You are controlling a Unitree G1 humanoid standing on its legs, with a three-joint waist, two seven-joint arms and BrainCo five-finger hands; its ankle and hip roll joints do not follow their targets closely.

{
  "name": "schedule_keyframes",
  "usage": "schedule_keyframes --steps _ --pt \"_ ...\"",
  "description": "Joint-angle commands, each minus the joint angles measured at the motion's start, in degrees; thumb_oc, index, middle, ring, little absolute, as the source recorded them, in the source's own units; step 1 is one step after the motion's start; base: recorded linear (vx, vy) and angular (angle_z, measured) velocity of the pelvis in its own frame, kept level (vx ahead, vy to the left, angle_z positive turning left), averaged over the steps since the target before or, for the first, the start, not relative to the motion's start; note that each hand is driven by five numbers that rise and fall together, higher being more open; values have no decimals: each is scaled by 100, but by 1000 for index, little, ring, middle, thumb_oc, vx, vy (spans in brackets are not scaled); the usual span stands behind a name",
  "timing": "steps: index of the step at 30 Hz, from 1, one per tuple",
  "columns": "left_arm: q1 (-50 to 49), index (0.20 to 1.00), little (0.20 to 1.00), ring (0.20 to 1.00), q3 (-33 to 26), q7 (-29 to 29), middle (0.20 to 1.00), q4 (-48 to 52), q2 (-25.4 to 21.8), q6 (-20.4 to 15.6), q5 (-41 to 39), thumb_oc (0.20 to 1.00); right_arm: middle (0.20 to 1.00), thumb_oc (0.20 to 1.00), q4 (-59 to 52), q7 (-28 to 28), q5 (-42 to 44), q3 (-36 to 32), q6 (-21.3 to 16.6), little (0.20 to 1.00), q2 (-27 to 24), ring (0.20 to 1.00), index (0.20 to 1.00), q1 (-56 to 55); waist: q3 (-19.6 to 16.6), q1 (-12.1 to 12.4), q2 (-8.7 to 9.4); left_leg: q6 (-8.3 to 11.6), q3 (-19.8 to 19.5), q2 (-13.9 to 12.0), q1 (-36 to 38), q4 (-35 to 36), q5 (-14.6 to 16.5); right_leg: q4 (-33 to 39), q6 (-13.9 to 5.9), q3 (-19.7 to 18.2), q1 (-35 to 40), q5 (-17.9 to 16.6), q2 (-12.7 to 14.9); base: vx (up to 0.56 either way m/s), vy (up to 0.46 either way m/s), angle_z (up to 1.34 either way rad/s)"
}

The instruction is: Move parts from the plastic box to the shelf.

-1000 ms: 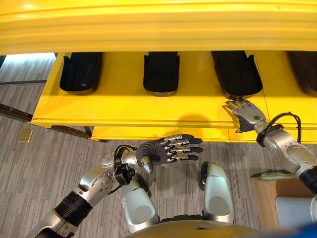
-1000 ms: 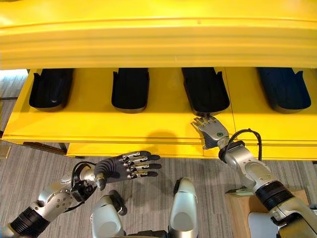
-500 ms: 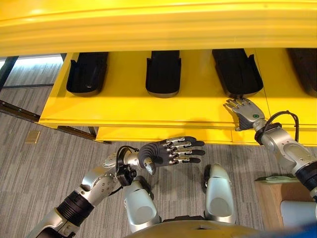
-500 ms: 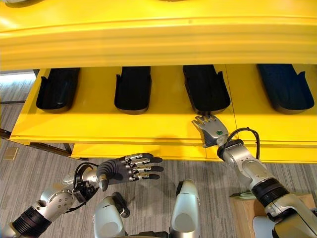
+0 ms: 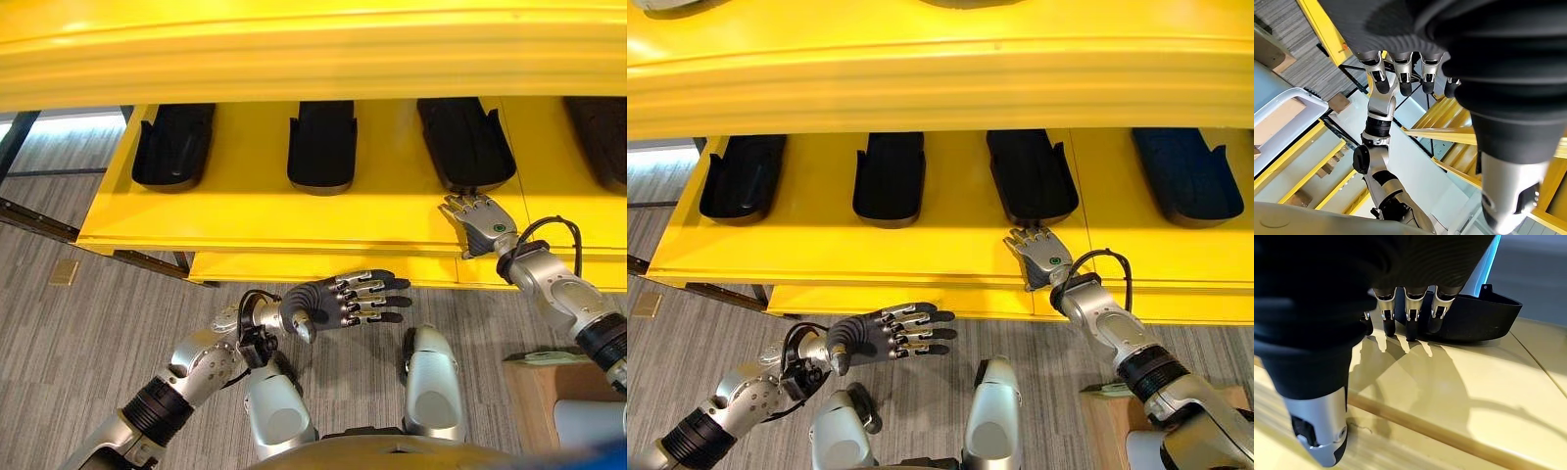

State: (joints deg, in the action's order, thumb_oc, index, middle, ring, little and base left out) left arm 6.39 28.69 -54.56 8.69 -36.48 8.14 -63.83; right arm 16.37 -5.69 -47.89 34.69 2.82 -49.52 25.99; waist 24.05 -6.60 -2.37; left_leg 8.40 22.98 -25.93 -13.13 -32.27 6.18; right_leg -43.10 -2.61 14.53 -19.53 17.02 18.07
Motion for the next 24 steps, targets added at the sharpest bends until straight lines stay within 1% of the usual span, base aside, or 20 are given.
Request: schedule_keyframes --steps 1,4,6,7,8,9,11,14,15,16,17,19,20,22,23,24 --pt "131 1000 1000 1000 51 -90 1000 141 58 -124 -86 1000 1000 1000 358 65 313 28 198 1000 511 1000 1000 654 148 158 41 -255 138 -46 34 -122 -38 -362 -175 81 544 206 135 0 0 0" --pt "106 1000 1000 1000 47 -89 1000 135 87 -146 -55 1000 1000 1000 308 169 436 9 240 1000 576 1000 1000 569 165 140 45 -258 139 -37 26 -107 -42 -348 -182 63 530 197 133 0 0 0" --pt "57 1000 1000 1000 8 -128 1000 162 56 -171 -36 1000 1000 1000 160 330 589 -34 140 1000 557 1000 1000 389 179 109 50 -255 154 -40 5 -106 -55 -337 -192 45 510 190 127 0 0 0" --pt "22 1000 1000 1000 -26 -189 1000 182 42 -238 -10 1000 1000 1000 -79 480 724 -68 10 1000 510 1000 1000 166 208 67 54 -256 174 -40 -9 -98 -53 -352 -197 16 472 189 122 -33 31 -2" --pt "5 1000 1000 1000 -39 -199 1000 195 37 -265 -10 1000 1000 1000 -191 536 775 -86 -32 1000 480 1000 1000 76 222 50 56 -255 179 -40 -17 -100 -52 -355 -198 5 459 191 119 -56 57 -2" --pt "-50 1000 1000 1000 -104 -167 1000 229 14 -320 -33 1000 1000 1000 -597 777 971 -165 -237 1000 361 1000 1000 -215 261 -4 63 -250 207 -37 -22 -82 -59 -334 -206 -23 444 187 108 -47 43 -3" --pt "-84 1000 1000 1000 -175 -134 1000 263 -14 -344 -39 1000 1000 1000 -1060 1014 1267 -235 -345 1000 224 1000 1000 -503 295 -59 83 -258 234 -30 -20 -62 -49 -305 -215 -43 431 172 93 -56 35 0" --pt "-225 1000 1000 1000 -272 -209 1000 298 -90 -501 -10 1000 1000 1000 -1785 1216 1680 -370 -493 1000 -4 1000 1000 -1027 339 -148 125 -251 269 -17 -40 -33 -80 -258 -223 -90 397 153 38 -68 23 -1" --pt "-357 1000 1000 1000 -327 -233 1000 341 -148 -629 3 1000 1000 1000 -2259 1178 2171 -475 -649 1000 -178 1000 1000 -1337 363 -203 164 -255 293 -7 -28 4 -94 -191 -229 -121 405 133 -12 -65 12 -3" --pt "-376 1000 1000 1000 -333 -235 1000 348 -157 -651 12 1000 1000 1000 -2324 1172 2227 -493 -712 1000 -204 1000 1000 -1389 366 -212 172 -258 297 -7 -26 8 -92 -178 -231 -125 408 128 -20 -69 -2 -4" --pt "-423 1000 1000 1000 -341 -246 1000 366 -177 -715 49 1000 1000 1000 -2493 1168 2382 -544 -915 1000 -257 1000 1000 -1522 370 -237 194 -261 304 -13 -26 13 -92 -151 -237 -133 410 115 -38 -42 -12 -9" --pt "-489 1000 1000 1000 -361 -258 1000 400 -214 -772 70 1000 1000 1000 -2751 1143 2609 -641 -1146 1000 -337 1000 1000 -1694 358 -264 224 -249 307 -24 -29 22 -117 -101 -246 -146 419 99 -69 -46 -18 -16" --pt "-563 1000 1000 1000 -375 -247 1000 431 -254 -822 69 1000 1000 1000 -2979 1095 2956 -758 -1498 1000 -416 1000 1000 -1853 324 -292 249 -262 336 -25 2 64 -113 -45 -256 -166 436 74 -103 -32 -15 -12" --pt "-608 1000 1000 1000 -403 -250 1000 452 -270 -816 68 1000 1000 1000 -3089 1007 3083 -863 -1669 1000 -440 1000 1000 -1942 291 -309 260 -265 359 -17 35 107 -118 4 -266 -176 459 58 -126 -10 -5 -3" --pt "-652 1000 1000 1000 -423 -247 1000 478 -278 -811 89 1000 1000 1000 -3149 945 3217 -960 -1883 1000 -446 1000 1000 -1978 266 -327 271 -264 376 -16 62 128 -124 56 -270 -187 487 40 -148 0 0 0" --pt "-674 1000 1000 1000 -426 -239 1000 486 -282 -813 104 1000 1000 1000 -3192 902 3274 -1021 -1990 1000 -445 1000 1000 -2007 247 -336 275 -262 385 -19 77 144 -126 83 -277 -195 498 28 -158 0 0 0"
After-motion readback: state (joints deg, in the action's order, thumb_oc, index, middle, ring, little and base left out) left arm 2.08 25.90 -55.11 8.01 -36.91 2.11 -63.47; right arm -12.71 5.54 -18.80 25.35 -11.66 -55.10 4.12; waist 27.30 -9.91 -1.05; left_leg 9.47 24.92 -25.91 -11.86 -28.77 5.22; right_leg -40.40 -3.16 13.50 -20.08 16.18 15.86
